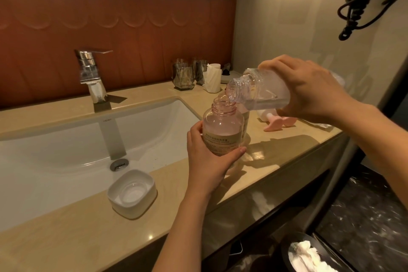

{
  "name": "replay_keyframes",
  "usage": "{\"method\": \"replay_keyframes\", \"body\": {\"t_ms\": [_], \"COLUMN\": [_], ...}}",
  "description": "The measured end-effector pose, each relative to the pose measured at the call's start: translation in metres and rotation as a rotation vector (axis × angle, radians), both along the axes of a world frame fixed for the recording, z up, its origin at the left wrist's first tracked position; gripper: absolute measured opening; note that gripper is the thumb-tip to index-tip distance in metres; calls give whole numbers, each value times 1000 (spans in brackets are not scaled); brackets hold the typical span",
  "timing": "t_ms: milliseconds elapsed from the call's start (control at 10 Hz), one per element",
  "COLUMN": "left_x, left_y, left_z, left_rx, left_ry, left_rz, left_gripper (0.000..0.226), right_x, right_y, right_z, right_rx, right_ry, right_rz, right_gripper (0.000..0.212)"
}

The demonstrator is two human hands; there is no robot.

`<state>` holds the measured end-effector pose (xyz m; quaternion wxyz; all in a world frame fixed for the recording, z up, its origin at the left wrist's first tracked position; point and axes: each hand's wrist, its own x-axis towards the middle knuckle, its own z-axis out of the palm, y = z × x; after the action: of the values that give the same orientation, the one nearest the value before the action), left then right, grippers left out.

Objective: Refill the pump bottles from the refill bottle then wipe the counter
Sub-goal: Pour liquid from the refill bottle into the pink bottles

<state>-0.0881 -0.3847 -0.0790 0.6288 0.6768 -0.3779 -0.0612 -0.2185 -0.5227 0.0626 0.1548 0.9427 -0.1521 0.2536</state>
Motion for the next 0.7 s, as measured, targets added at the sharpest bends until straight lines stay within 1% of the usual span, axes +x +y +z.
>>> {"method": "replay_keyframes", "body": {"t_ms": [200, 400, 700], "left_x": [-1, -2, 0], "left_y": [2, 4, 5], "left_z": [2, 4, 5], "left_rx": [-4, -23, -41], "left_ry": [50, 102, 107], "left_rz": [-16, -67, -102], "left_gripper": [90, 80, 78], "right_x": [0, -1, -2], "right_y": [0, 0, 2], "right_z": [1, 0, 0], "right_rx": [-2, 5, 8], "right_ry": [10, 5, 9], "right_rz": [-5, -12, -18], "right_gripper": [88, 88, 86]}}
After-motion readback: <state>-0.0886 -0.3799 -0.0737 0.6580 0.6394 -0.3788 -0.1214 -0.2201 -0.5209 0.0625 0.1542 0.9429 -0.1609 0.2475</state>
